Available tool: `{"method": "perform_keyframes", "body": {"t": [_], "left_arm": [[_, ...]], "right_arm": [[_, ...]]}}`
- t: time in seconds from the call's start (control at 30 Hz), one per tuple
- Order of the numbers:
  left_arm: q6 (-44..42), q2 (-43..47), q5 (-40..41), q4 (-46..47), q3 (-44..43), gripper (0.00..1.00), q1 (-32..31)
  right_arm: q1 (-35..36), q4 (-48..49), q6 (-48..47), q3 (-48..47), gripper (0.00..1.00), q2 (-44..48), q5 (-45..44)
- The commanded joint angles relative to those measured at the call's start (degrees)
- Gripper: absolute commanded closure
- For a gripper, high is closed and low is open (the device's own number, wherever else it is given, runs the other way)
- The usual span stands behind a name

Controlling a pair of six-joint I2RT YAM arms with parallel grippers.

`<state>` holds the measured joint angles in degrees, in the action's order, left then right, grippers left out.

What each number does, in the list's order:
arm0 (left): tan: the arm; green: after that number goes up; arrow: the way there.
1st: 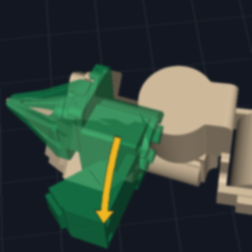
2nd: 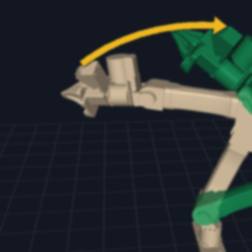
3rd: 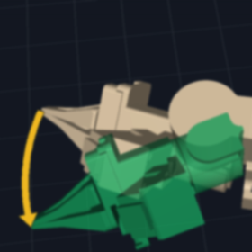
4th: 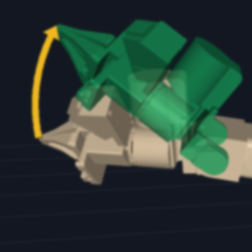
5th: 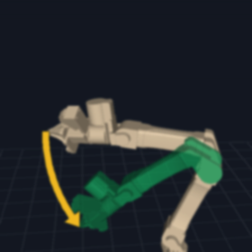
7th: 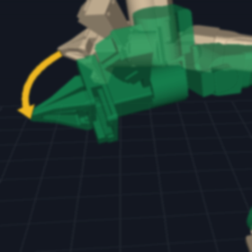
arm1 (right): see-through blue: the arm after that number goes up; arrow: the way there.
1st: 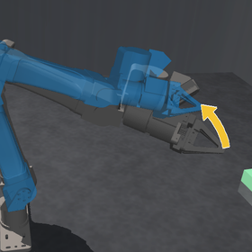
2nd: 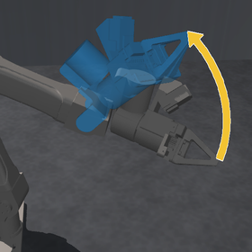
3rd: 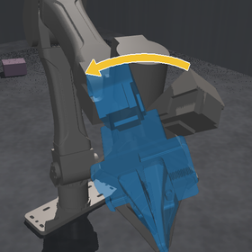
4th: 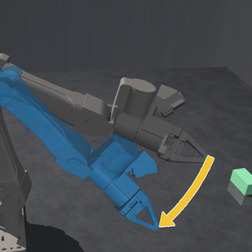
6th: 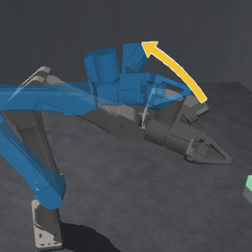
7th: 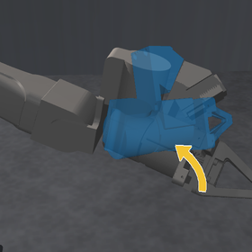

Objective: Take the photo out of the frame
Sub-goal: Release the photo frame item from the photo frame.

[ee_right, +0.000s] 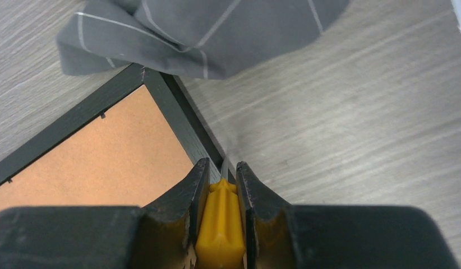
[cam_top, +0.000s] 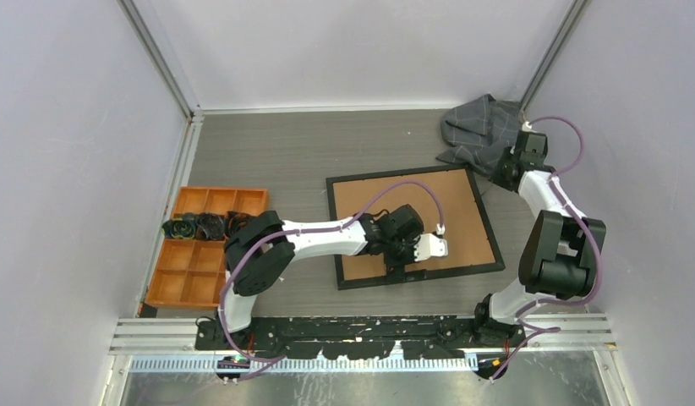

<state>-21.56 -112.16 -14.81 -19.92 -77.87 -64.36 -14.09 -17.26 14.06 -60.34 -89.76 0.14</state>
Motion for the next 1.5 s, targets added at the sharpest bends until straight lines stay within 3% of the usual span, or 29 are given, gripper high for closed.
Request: {"method": "perform_keyframes", "body": {"t": [0.0,0.17,0.33,0.43,0.6,0.77,0.93,1.1,1.33,1.47], "left_arm": [[3.3,2.1,-0.2,1.6,0.6,0.00,2.8],[4.8,1.4,-0.2,2.5,0.8,0.00,5.3],[3.4,0.7,2.5,2.8,1.0,0.00,6.7],[0.9,2.6,3.0,3.1,1.6,0.00,8.3],[-2.8,10.9,-6.4,-0.7,0.6,0.00,12.0],[-5.0,20.8,-15.1,-6.5,1.0,0.00,16.9],[-4.1,31.1,-18.8,-4.5,12.2,0.00,26.4],[-11.8,40.3,-25.4,-0.4,27.3,0.00,35.4],[-20.9,43.4,-28.7,10.3,38.7,0.00,41.0],[-29.2,43.1,-27.7,12.8,42.4,0.00,41.7]], "right_arm": [[5.8,0.4,1.0,-3.7,0.99,-2.2,8.0],[12.7,-0.4,0.4,-8.6,0.99,-6.0,6.9],[13.5,-0.4,1.6,-13.0,1.00,-9.4,5.3],[13.6,1.0,0.2,-12.4,0.99,-6.7,3.6],[13.6,3.5,-2.5,-10.9,0.99,3.2,1.0],[16.1,7.5,-5.0,-8.3,0.99,9.6,4.0],[19.9,13.1,-1.4,-2.1,0.99,12.0,14.7],[24.9,23.0,7.9,4.1,0.99,10.1,27.7],[35.7,34.0,14.2,6.4,0.99,3.5,35.7],[40.3,34.8,16.2,5.9,0.99,-1.4,36.3]]}}
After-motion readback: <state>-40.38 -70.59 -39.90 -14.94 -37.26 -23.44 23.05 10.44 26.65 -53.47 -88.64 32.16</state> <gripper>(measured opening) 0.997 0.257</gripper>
